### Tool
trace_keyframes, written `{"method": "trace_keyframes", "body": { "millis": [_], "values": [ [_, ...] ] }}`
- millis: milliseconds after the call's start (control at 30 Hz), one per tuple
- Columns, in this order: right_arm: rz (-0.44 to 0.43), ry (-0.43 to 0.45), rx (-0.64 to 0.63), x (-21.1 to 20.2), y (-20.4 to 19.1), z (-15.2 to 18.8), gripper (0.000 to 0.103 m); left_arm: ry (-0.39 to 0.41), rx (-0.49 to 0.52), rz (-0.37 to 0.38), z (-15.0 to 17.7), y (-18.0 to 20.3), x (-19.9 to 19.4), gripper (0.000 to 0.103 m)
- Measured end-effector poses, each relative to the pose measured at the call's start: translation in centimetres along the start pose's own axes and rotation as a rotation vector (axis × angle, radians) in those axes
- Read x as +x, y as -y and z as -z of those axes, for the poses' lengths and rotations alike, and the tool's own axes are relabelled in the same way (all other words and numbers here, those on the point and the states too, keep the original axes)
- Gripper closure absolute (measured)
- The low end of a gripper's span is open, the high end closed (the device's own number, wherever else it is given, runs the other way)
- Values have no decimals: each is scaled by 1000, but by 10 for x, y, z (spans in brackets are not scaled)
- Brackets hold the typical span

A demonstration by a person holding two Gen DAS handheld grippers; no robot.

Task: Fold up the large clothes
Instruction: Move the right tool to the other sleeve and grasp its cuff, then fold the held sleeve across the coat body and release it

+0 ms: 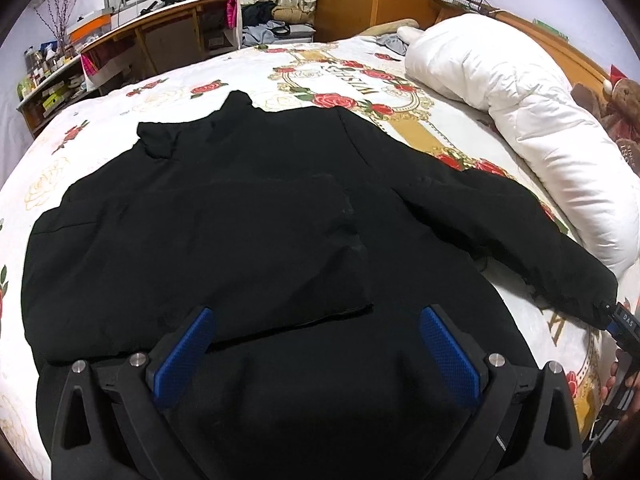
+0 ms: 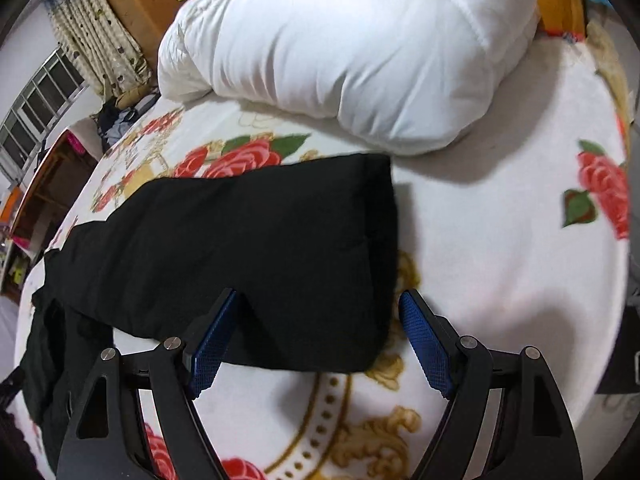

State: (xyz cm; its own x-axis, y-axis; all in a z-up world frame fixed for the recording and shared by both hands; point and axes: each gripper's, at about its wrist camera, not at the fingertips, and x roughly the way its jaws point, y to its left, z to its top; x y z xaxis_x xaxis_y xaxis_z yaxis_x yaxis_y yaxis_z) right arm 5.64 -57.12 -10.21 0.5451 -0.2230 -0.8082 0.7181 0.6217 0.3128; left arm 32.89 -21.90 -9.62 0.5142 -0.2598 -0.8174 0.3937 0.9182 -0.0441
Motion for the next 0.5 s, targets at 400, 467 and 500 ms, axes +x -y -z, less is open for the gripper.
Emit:
{"method": "trace_keyframes", "body": {
  "millis": [400,467,500],
  "values": [
    [-49,67,68,-4,-8,-6,57,-16,-27,11,-1,-7,6,0],
    [-57,84,56,-9,-13,-9,63,-14,-25,2,-1,-8,4,0],
    [-58,95,48,-12,-16,-10,65,-12,-25,2,-2,-9,3,0]
  ]
}}
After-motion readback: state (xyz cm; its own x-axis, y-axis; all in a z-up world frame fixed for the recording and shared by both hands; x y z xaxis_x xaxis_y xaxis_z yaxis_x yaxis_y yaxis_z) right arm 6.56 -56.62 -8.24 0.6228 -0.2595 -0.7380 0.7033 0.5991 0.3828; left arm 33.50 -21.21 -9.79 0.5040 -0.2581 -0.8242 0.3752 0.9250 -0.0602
